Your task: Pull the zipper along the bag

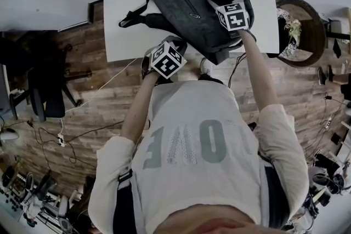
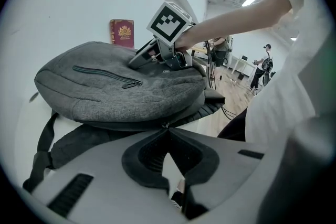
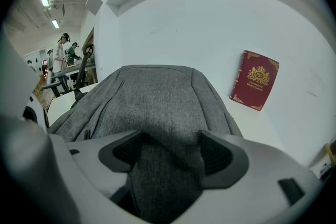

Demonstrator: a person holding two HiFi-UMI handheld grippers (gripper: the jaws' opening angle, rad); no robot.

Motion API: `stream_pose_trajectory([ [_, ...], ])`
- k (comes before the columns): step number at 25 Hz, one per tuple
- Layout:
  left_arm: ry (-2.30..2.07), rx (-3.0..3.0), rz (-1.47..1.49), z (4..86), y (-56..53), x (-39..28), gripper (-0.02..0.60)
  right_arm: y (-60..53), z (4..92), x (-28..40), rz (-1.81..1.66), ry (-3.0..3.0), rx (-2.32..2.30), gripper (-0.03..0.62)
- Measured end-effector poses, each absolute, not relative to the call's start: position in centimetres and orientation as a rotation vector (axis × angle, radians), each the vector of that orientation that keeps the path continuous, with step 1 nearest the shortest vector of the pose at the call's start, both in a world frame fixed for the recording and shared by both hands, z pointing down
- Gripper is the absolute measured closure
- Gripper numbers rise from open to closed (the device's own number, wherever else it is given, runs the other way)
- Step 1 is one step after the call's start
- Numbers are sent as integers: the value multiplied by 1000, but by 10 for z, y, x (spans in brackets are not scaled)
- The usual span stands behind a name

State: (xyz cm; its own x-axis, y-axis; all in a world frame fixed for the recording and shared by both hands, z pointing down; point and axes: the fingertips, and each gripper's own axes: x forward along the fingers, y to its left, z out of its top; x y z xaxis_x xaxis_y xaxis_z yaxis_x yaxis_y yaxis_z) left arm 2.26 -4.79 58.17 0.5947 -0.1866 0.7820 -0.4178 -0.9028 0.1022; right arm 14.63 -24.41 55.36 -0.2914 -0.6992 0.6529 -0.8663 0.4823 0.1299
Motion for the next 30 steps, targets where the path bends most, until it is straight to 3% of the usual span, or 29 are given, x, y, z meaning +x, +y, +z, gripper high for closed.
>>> stream_pose_trajectory([
  [12, -669, 2562, 1277, 582, -56, 4, 558, -240, 554, 146, 362, -2061, 1344, 237],
  [21, -818, 2510, 1356, 582, -80, -56, 557, -222, 549, 124, 451, -2030, 1355, 237],
  [25, -941, 2459, 1407, 583, -101, -102, 557, -220, 523, 107, 299, -2083, 1240, 237],
  [30, -1072, 2397, 1507, 580, -142, -161, 557, -207, 493, 37, 178, -2262, 901, 237],
])
